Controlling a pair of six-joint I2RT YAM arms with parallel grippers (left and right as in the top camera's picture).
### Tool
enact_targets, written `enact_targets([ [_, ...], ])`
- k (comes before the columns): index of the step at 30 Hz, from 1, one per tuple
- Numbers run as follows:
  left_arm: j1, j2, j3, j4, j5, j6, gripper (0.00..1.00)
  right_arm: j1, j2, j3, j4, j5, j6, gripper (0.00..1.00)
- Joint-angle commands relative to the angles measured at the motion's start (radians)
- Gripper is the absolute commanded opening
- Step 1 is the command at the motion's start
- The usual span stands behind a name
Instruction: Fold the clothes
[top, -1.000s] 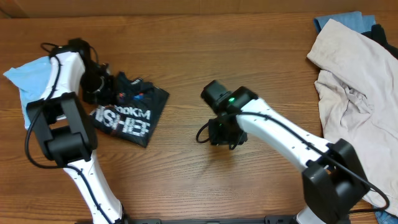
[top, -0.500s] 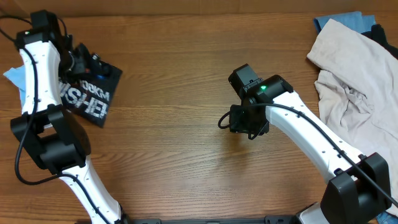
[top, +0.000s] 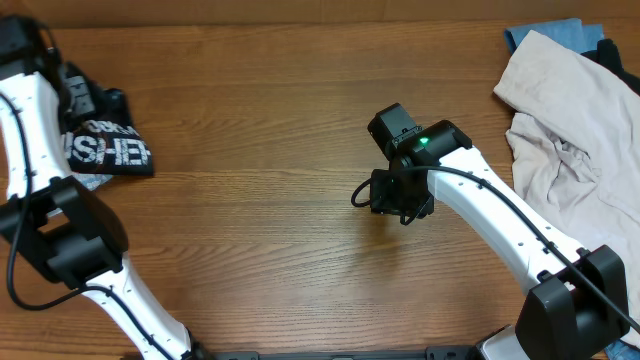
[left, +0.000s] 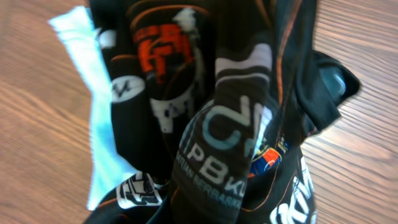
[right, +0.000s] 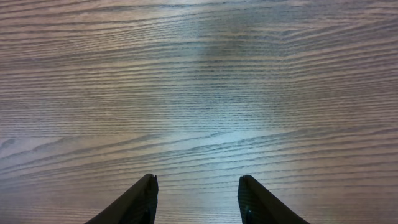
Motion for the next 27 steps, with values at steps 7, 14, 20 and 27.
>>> enact_targets([
  [7, 0.111, -0.017, 0.022, 0.042, 0.058, -0.011, 0.04, -0.004, -0.027, 0.025, -0.002, 0.01, -0.006, 0.46],
  [14, 0.155, 0.003, 0.02, 0.052, 0.066, -0.013, 0.04, -0.004, -0.027, 0.025, -0.001, 0.01, -0.006, 0.46],
  [20, 0.177, 0.003, 0.02, 0.066, 0.103, -0.011, 0.05, -0.004, -0.027, 0.025, -0.002, 0.01, -0.006, 0.45],
  [27, 0.183, 0.003, 0.018, 0.07, 0.122, -0.01, 0.06, -0.004, -0.027, 0.025, -0.006, 0.01, -0.006, 0.46],
])
